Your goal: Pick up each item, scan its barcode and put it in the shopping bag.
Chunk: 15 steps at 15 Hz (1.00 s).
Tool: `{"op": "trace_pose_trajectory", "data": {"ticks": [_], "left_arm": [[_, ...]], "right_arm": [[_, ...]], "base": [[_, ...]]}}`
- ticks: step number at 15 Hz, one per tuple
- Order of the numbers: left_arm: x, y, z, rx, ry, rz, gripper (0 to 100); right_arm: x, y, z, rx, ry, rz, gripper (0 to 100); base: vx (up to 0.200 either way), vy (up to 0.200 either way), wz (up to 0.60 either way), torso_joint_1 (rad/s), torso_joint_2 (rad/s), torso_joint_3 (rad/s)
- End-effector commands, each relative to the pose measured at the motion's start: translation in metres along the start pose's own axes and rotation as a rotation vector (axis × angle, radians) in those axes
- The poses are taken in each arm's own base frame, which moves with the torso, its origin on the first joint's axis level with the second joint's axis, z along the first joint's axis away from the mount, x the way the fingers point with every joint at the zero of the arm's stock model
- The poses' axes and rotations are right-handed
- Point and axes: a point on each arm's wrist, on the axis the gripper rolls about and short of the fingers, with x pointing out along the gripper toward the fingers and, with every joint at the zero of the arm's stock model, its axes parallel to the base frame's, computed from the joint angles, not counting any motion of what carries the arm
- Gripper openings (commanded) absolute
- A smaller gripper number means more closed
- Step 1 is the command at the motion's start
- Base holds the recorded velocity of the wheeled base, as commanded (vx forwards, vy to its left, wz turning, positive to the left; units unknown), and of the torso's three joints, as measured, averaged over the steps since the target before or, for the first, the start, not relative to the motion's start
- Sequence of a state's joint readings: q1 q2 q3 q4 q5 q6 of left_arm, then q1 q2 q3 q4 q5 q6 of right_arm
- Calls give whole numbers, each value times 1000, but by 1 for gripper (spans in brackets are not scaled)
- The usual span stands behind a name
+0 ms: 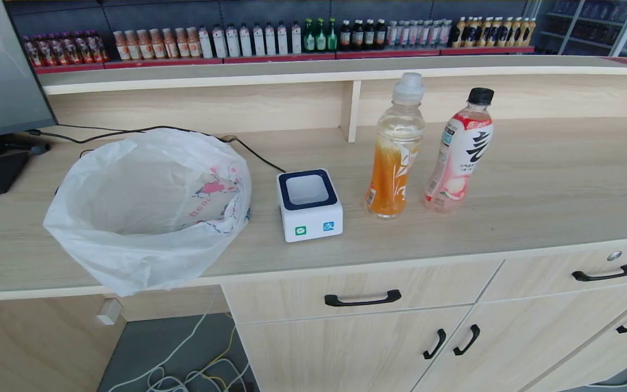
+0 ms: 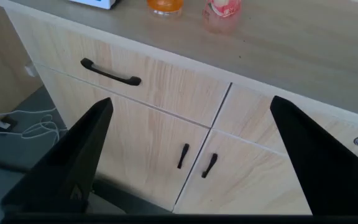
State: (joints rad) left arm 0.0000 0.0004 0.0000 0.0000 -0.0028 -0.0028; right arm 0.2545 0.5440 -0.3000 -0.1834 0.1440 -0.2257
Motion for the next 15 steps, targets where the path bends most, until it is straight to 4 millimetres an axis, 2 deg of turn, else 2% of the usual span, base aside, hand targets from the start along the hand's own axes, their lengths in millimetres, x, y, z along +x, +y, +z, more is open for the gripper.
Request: {"op": "trace_pose_trajectory", "data": {"ticks": [1, 10, 13, 15], "left_arm": [[0, 0, 0, 0, 0, 0, 100], [0, 0, 0, 0, 0, 0, 100], [0, 0, 0, 0, 0, 0, 100], [0, 0, 0, 0, 0, 0, 100]], "right_arm": [[36, 2, 4, -22, 43, 130, 100], [148, 18, 12, 48, -7, 230, 100], [178, 20, 7, 62, -51, 140, 100], [197, 20, 6, 141, -100, 35, 100]], "base": [[0, 0, 0, 0, 0, 0], [0, 0, 0, 0, 0, 0], [0, 0, 0, 0, 0, 0], [0, 0, 0, 0, 0, 0]]}}
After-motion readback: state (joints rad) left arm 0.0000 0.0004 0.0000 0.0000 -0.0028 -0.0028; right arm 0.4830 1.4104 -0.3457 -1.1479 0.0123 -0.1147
